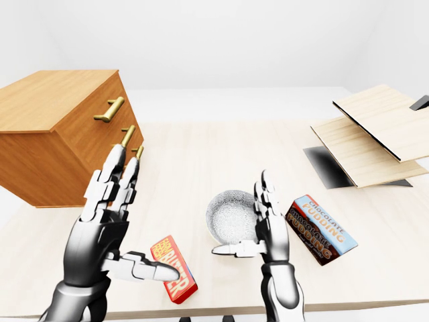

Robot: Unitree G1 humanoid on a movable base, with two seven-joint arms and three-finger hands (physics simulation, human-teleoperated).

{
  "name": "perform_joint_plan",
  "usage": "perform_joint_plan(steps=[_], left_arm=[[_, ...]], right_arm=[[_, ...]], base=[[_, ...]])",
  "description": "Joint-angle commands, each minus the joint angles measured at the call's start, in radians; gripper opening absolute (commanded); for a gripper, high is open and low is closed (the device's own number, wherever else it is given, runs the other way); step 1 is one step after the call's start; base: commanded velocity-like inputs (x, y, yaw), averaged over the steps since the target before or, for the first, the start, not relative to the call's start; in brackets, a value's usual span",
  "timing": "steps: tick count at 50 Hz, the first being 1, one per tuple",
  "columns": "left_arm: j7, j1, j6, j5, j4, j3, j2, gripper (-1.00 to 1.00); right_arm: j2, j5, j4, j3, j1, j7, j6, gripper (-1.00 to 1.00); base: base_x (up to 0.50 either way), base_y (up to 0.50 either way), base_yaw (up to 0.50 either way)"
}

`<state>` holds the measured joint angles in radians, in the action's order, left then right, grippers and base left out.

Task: Close the top drawer of the cabinet and put the bowl on top of it.

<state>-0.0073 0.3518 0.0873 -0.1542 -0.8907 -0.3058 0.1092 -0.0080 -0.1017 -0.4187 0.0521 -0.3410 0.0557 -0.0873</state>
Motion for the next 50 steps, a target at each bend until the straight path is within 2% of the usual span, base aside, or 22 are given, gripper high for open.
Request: perform_joint_plan(steps=[1,7,23,27,36,42,44,46,50], left_arm=[[0.066,-0.025,0.000,-0.072,0.014,-0.110,0.026,1.00],[0.094,-0.034,0.000,-0.112,0.019,-0.173,0.035,1.00],[0.177,-0.072,0.000,-0.225,-0.005,-0.315,0.049,1.00],[0.197,-0.084,0.000,-0.270,-0.011,-0.367,0.050,1.00],[0.196,-0.115,0.000,-0.316,-0.001,-0.400,0.029,1.00],[0.213,-0.139,0.000,-0.390,0.003,-0.415,0.004,1.00],[0.213,-0.143,0.000,-0.406,0.007,-0.420,-0.003,1.00],[0.205,-0.149,0.000,-0.427,0.001,-0.440,-0.013,1.00],[0.201,-0.157,0.000,-0.472,0.000,-0.479,-0.022,1.00]], right_arm=[[0.004,-0.036,-0.125,-0.031,-0.102,0.031,0.000,1.00],[0.014,-0.053,-0.187,-0.045,-0.176,0.043,0.000,1.00],[0.048,-0.096,-0.227,-0.124,-0.165,0.094,0.000,1.00],[0.067,-0.111,-0.243,-0.154,-0.168,0.118,0.000,1.00],[0.100,-0.142,-0.271,-0.206,-0.165,0.155,0.000,1.00],[0.120,-0.157,-0.283,-0.245,-0.151,0.167,0.000,1.00],[0.129,-0.161,-0.290,-0.261,-0.147,0.167,0.003,1.00],[0.130,-0.175,-0.297,-0.281,-0.137,0.171,0.024,1.00],[0.138,-0.176,-0.297,-0.300,-0.118,0.175,0.046,1.00]], base=[[0.00,0.00,0.00],[0.00,0.00,0.00],[0.00,0.00,0.00],[0.00,0.00,0.00],[0.00,0.00,0.00],[0.00,0.00,0.00],[0.00,0.00,0.00],[0.00,0.00,0.00],[0.00,0.00,0.00]])
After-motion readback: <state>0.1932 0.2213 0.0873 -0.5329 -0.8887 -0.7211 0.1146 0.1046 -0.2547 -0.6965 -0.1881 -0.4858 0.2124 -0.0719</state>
